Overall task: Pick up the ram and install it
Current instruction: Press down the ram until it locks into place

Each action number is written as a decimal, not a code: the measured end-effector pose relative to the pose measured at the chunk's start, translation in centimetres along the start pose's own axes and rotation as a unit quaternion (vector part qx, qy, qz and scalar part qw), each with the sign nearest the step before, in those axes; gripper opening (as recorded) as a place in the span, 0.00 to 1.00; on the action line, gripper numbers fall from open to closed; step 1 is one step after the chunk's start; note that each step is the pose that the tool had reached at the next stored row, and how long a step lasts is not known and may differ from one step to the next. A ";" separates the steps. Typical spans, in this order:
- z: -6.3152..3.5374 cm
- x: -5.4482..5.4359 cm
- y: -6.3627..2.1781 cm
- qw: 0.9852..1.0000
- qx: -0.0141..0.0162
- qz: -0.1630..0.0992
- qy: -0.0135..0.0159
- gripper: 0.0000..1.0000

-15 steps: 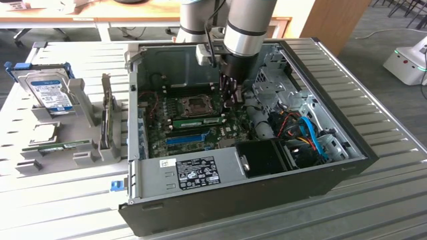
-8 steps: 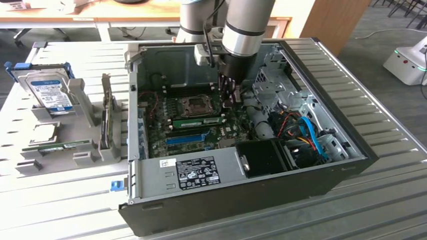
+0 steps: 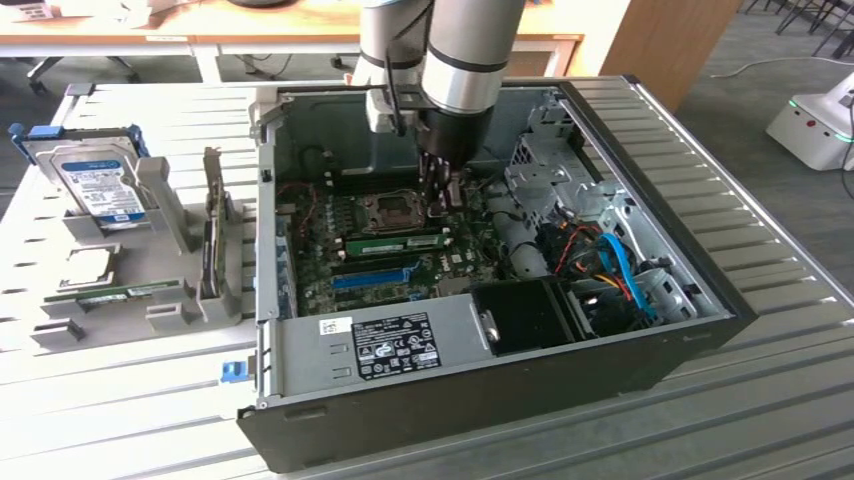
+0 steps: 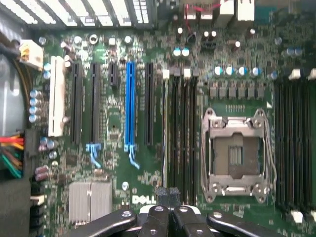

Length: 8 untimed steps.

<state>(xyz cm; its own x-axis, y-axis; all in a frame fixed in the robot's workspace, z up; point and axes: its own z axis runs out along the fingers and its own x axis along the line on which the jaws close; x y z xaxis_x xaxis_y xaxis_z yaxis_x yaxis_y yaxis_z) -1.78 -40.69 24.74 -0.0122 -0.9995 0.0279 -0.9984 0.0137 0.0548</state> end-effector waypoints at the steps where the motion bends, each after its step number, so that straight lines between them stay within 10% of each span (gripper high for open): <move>1: 0.02 0.0 0.26 1.000 0.000 0.000 0.000 0.10; 8: 0.13 0.0 2.14 1.000 0.000 0.000 0.000 0.10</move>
<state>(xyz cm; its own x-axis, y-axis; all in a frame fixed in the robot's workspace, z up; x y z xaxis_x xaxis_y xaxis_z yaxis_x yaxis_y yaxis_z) -3.93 -40.68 24.73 -0.0122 -0.9995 0.0278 -0.9984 0.0137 0.0548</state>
